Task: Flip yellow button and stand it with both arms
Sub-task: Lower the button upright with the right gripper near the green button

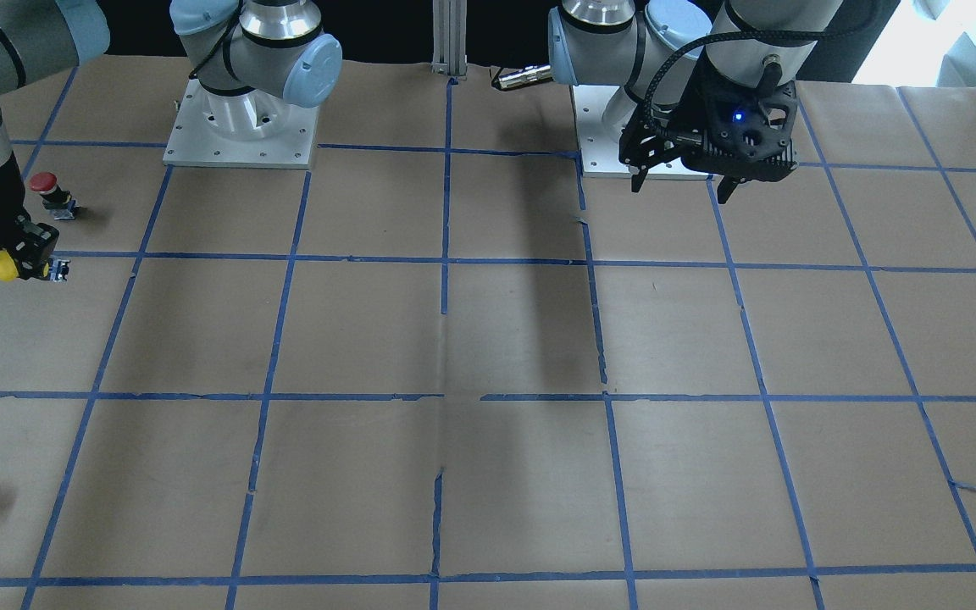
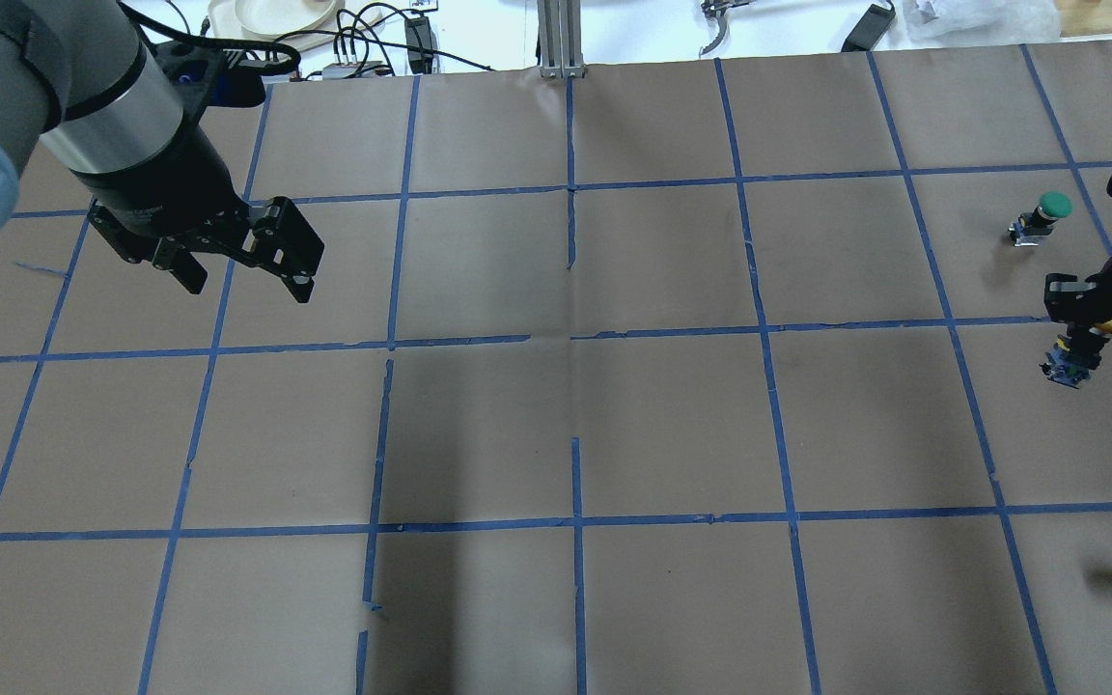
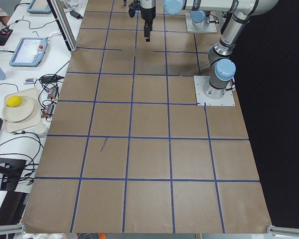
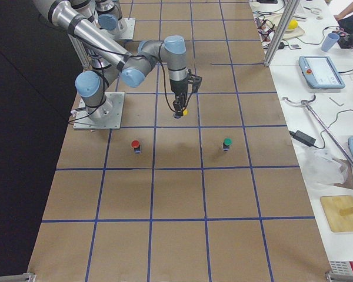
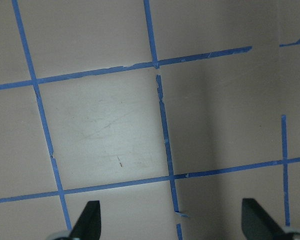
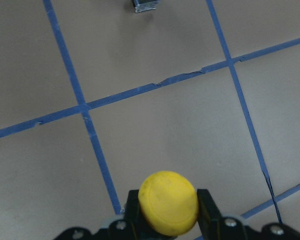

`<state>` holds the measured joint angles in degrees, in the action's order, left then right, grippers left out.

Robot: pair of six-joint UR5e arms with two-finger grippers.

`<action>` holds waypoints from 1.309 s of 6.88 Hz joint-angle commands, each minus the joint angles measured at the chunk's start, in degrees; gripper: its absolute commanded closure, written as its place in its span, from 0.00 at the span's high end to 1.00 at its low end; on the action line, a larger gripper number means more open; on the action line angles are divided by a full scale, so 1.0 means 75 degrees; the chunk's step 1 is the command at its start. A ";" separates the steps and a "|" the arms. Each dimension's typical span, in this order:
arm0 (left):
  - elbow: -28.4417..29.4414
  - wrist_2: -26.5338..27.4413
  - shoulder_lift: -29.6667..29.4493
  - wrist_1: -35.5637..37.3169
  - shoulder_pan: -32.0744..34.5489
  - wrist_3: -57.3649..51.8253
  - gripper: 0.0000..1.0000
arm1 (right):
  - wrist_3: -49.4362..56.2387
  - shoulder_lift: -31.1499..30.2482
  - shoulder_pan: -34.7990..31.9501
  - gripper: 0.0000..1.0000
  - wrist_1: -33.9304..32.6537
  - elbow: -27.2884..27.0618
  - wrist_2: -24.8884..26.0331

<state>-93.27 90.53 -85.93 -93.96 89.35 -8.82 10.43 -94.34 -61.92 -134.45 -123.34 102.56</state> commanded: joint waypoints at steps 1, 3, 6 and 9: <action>-0.0021 0.0035 0.0113 0.0013 0.0016 -0.0043 1.00 | -0.0102 0.0762 0.0135 0.07 -0.1228 -0.0195 0.0583; -0.0021 0.0058 0.0161 0.0001 0.0016 -0.0020 1.00 | -0.0744 0.1444 0.0135 0.07 -0.2414 -0.0369 0.1415; -0.0021 0.0058 0.0137 0.0013 0.0027 -0.0031 1.00 | -0.2263 0.1890 0.0053 0.07 -0.3285 -0.0710 0.2051; -0.0033 -0.0012 0.0114 0.0326 0.0004 0.0156 1.00 | -0.3629 0.2196 -0.0064 0.07 -0.3576 -0.1179 0.2272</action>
<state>-93.50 90.62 -85.11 -93.27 89.52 -8.26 -14.21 -78.72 -62.01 -159.82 -131.15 118.40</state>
